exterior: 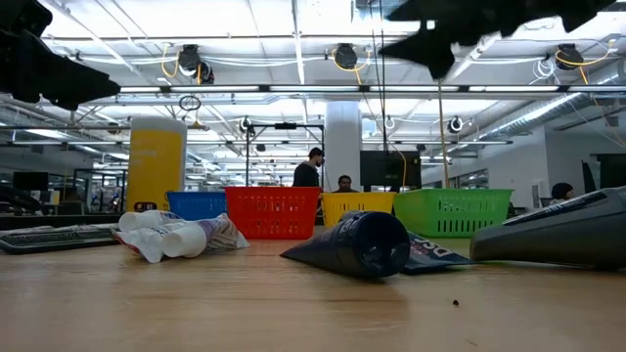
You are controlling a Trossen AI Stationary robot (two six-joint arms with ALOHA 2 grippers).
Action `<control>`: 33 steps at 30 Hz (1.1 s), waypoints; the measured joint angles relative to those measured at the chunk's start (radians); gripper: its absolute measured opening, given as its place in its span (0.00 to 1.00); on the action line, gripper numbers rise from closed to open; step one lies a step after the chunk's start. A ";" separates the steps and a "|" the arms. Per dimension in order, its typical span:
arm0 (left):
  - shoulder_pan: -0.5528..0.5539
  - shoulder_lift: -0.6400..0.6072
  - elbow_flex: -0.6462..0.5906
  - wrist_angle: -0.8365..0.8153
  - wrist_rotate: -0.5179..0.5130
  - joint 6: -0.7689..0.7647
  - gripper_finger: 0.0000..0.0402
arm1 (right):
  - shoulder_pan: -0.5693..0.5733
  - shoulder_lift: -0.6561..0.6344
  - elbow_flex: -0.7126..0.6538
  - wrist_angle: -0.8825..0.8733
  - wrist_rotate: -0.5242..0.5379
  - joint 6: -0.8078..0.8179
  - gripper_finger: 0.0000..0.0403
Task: Pick & Place Travel size toiletries
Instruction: Put the black deodorant into the green bin
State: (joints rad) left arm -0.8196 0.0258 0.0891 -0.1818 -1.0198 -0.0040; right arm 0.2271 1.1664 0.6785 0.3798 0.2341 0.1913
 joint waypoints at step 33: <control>0.000 0.000 0.000 0.000 0.000 0.000 0.45 | 0.338 0.644 0.645 -1.193 -0.196 0.733 0.71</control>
State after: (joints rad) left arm -0.8196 0.0261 0.0891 -0.1813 -1.0199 -0.0044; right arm 0.5650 1.8101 1.3239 -0.8129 0.0386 0.9238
